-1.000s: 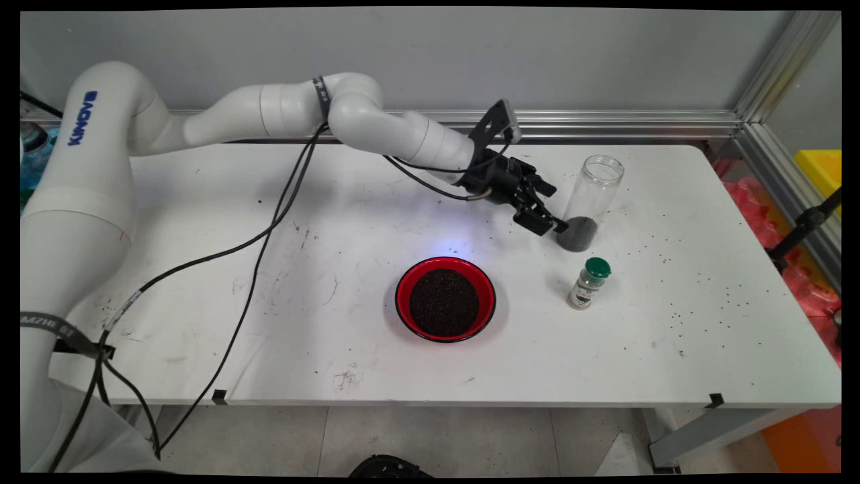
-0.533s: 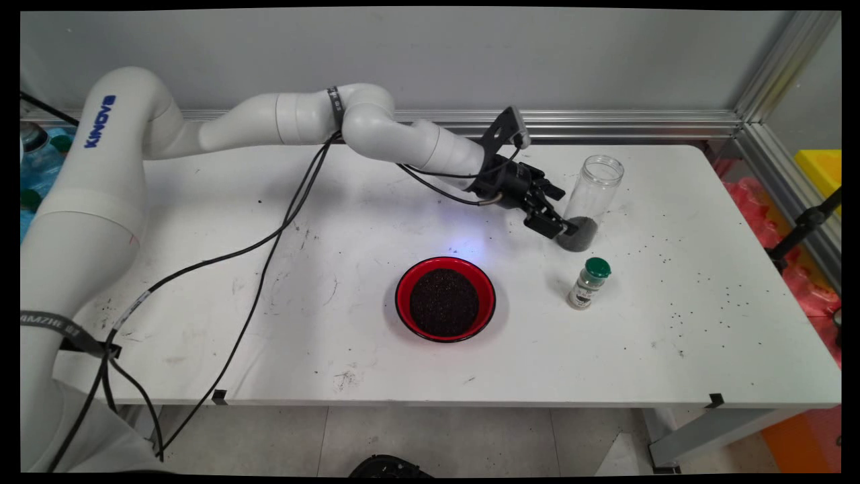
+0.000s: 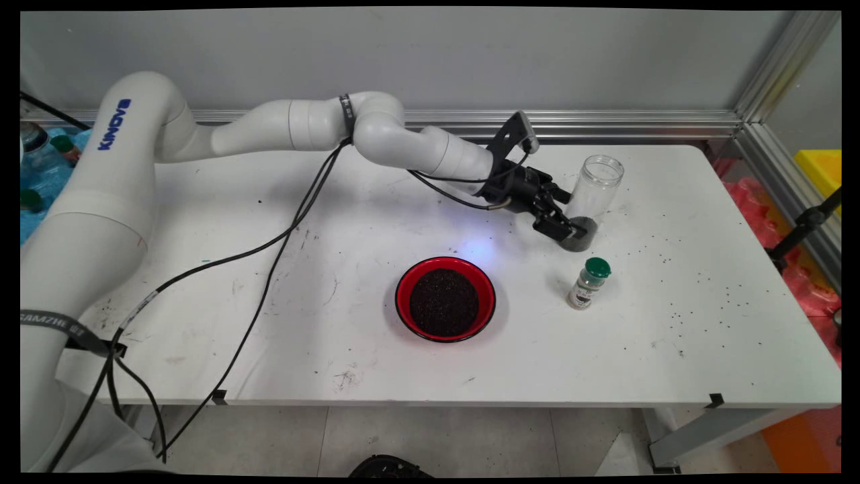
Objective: Pick up the black seasoning powder from the table, then pour the black seasoning powder in the red bowl
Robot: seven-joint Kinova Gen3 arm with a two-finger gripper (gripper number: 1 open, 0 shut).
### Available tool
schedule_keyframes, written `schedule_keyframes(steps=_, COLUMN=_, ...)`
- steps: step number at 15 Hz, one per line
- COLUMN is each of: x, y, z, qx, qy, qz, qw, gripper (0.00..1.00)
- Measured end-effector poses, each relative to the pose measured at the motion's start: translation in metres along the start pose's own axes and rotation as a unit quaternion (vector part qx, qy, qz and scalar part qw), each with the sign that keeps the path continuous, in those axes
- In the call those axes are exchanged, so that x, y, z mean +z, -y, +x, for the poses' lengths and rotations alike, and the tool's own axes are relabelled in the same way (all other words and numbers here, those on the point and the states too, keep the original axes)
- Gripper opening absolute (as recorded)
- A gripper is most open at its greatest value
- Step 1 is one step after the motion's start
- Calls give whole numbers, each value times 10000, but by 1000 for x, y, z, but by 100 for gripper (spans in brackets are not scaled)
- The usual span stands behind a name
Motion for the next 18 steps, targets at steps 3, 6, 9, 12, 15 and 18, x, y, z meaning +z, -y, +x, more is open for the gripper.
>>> schedule_keyframes(steps=3, x=6, y=1, z=0, qx=-2, qy=-20, qz=1, qw=10000, gripper=100)
schedule_keyframes(steps=6, x=10, y=1, z=-1, qx=11, qy=-21, qz=-4, qw=10000, gripper=100)
schedule_keyframes(steps=9, x=14, y=1, z=-1, qx=32, qy=-15, qz=-16, qw=10000, gripper=100)
schedule_keyframes(steps=12, x=16, y=1, z=-2, qx=49, qy=-12, qz=-34, qw=10000, gripper=100)
schedule_keyframes(steps=15, x=17, y=0, z=-2, qx=51, qy=-17, qz=-45, qw=10000, gripper=0)
schedule_keyframes(steps=18, x=17, y=0, z=-3, qx=55, qy=-11, qz=-57, qw=10000, gripper=0)
